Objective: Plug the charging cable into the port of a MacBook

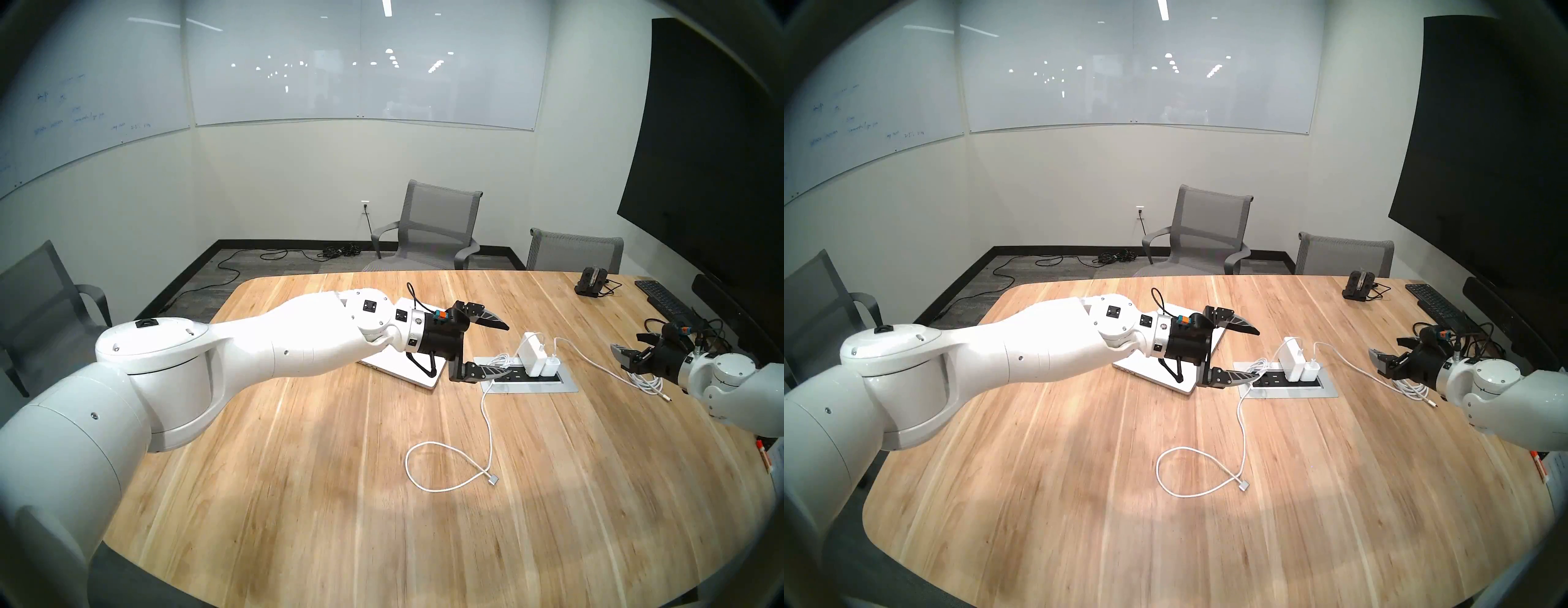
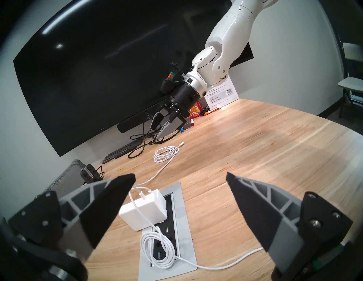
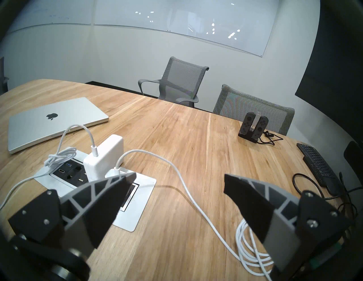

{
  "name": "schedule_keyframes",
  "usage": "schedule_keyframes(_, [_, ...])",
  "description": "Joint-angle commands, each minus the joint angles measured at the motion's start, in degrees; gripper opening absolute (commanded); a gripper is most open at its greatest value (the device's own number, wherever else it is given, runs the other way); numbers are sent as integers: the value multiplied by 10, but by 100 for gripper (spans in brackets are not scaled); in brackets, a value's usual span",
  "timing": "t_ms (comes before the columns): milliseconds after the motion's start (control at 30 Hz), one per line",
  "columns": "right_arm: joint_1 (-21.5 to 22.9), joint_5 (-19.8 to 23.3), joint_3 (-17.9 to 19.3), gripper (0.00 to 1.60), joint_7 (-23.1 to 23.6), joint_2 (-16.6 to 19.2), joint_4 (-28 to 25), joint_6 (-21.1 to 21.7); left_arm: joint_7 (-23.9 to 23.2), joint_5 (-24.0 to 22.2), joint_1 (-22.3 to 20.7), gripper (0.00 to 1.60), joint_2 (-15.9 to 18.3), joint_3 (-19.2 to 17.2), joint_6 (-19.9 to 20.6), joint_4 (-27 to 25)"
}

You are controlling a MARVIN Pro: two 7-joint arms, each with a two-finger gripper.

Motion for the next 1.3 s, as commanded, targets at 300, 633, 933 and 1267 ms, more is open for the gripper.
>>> schedule_keyframes(300, [8,-2,6,160,1,1,-1,-3,1,14,-14,160,-34,3,-1,-16])
schedule_keyframes(633, [8,-2,6,160,1,1,-1,-3,-103,2,-34,160,15,14,10,-66])
schedule_keyframes(933, [7,-1,6,160,1,1,-1,-3,-170,-8,-62,160,83,5,32,-103])
schedule_keyframes(1267, [8,-2,6,160,1,1,-1,-3,-227,38,-97,160,67,33,78,-86])
